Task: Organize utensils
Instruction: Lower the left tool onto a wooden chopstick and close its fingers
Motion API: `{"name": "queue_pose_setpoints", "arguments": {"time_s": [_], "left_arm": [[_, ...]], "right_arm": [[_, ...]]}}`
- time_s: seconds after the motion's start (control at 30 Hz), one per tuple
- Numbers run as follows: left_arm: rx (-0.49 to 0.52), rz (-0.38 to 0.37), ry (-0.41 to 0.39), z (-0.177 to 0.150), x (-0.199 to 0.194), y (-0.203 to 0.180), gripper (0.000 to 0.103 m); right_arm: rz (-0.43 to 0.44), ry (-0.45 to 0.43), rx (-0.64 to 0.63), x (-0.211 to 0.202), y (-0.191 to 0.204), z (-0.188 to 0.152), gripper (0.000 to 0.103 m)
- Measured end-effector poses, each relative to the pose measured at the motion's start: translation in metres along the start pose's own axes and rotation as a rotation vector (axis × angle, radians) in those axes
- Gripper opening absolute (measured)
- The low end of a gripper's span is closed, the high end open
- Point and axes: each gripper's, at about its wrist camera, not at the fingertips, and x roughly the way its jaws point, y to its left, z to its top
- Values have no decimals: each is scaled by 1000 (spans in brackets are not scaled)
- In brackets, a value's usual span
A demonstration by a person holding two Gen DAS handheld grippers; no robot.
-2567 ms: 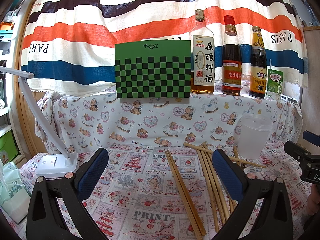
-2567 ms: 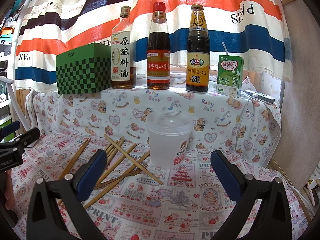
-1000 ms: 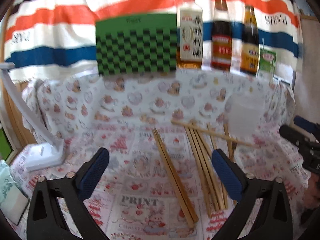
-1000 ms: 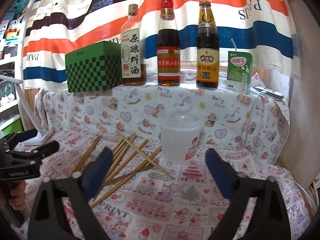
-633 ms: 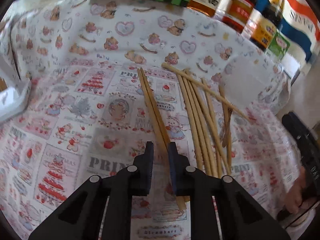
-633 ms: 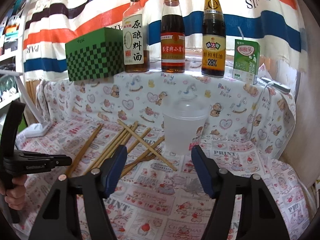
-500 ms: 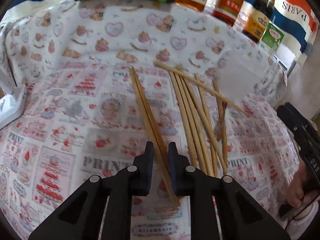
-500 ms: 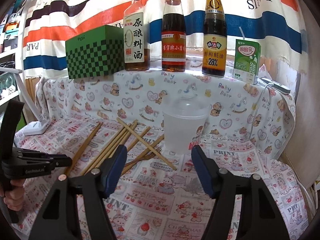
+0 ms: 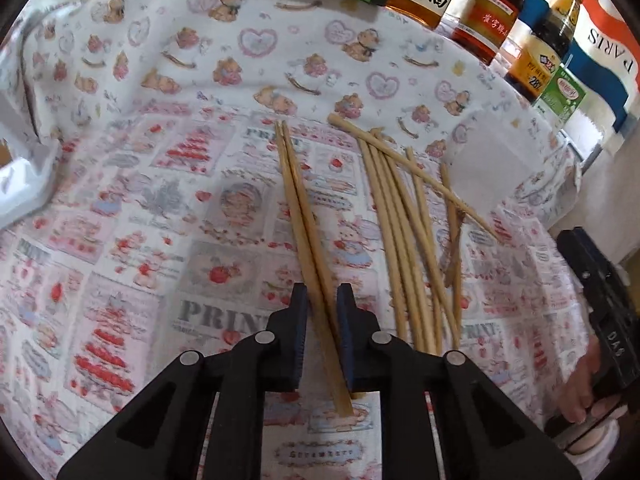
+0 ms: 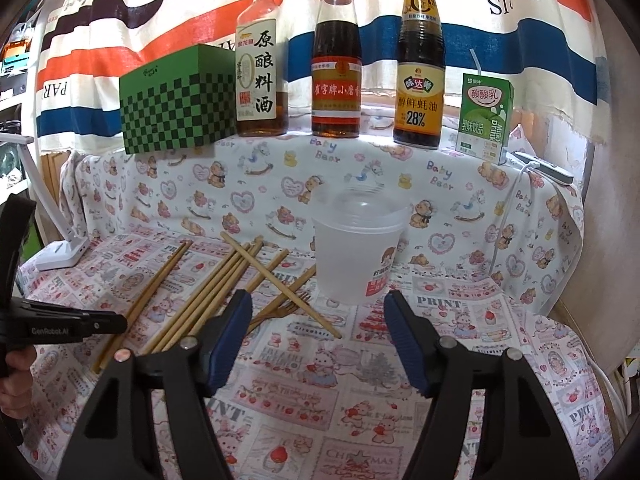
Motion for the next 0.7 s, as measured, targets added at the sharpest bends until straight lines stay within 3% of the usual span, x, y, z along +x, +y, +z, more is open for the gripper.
{"name": "queue_pose_setpoints", "arguments": {"time_s": [0.1, 0.33, 0.43, 0.6, 0.7], "left_arm": [[24, 64, -13, -1, 0, -2, 11], [79, 77, -5, -4, 3, -10, 11], [112, 71, 3, -6, 3, -16, 17], [235, 144, 12, -12, 4, -31, 17], [204, 132, 23, -10, 3, -24, 9]], "right_arm": [[-3, 1, 3, 0, -1, 0, 70], [-10, 4, 5, 0, -1, 1, 70], [-12, 3, 2, 1, -1, 1, 70], [-20, 4, 0, 1, -4, 1, 70], [-28, 7, 1, 1, -4, 1, 70]]}}
